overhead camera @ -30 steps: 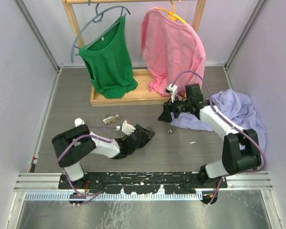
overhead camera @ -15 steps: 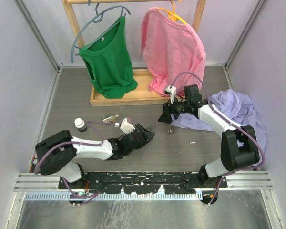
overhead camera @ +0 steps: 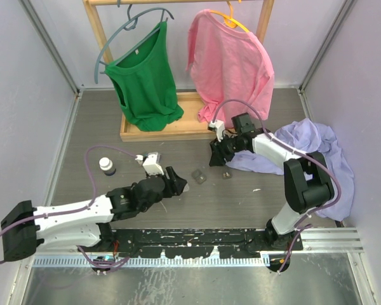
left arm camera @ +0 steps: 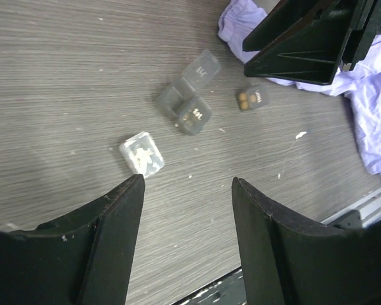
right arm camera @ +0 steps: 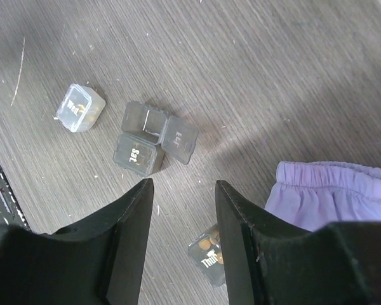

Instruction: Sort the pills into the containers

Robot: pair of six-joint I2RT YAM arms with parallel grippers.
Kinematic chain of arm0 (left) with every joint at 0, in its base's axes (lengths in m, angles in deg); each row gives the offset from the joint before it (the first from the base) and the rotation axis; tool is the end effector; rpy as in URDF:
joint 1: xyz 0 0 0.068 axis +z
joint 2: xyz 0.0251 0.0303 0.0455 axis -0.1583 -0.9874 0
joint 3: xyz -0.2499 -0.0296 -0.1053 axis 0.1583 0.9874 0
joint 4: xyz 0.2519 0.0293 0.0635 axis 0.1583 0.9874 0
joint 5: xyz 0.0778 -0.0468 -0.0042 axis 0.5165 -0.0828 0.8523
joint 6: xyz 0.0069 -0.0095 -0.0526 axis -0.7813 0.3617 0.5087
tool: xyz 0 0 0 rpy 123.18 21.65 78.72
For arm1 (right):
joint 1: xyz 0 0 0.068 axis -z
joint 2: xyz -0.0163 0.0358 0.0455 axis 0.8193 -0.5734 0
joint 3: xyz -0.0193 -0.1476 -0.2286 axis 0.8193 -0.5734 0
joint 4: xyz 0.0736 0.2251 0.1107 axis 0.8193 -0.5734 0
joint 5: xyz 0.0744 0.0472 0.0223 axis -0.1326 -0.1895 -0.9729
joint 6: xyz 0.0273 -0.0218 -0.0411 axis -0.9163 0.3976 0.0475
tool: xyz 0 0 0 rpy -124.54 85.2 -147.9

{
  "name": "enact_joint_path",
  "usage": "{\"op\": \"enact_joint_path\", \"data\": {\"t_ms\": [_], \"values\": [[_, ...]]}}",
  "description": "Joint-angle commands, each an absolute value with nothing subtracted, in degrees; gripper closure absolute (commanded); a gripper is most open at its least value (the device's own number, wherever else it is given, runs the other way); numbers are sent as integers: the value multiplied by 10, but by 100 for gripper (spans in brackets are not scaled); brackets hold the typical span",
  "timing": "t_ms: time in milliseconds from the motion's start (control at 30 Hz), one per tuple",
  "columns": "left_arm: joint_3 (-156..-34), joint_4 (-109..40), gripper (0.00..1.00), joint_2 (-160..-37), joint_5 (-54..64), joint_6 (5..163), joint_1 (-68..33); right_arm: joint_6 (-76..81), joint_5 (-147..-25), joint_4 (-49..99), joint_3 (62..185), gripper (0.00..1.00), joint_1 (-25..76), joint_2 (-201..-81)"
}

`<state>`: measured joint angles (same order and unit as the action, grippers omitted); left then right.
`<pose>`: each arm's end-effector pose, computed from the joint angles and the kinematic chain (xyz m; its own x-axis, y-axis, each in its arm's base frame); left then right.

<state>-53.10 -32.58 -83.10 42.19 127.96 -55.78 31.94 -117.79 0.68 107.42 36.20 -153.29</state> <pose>0.1095 -0.1933 0.2232 -0.6231 -0.3675 -0.6904 0.1830 0.7897 -0.5855 0.3006 0.1264 0.2050 -0.5262 -0.4946 -0.6917 -0.8322 0.4665 0.2996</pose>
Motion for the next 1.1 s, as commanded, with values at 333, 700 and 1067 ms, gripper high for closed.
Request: {"op": "enact_joint_path", "data": {"t_ms": [333,700,1067], "values": [[-475,-246,41,-716,459,1242,-558,349,-1124,-35,1114,75,318,-1586],[-473,-223,41,-688,476,1238,-558,316,-1076,-8,1130,80,292,-1601],[-478,-201,39,-660,483,1233,-558,275,-1075,24,1164,81,266,-1627]]}}
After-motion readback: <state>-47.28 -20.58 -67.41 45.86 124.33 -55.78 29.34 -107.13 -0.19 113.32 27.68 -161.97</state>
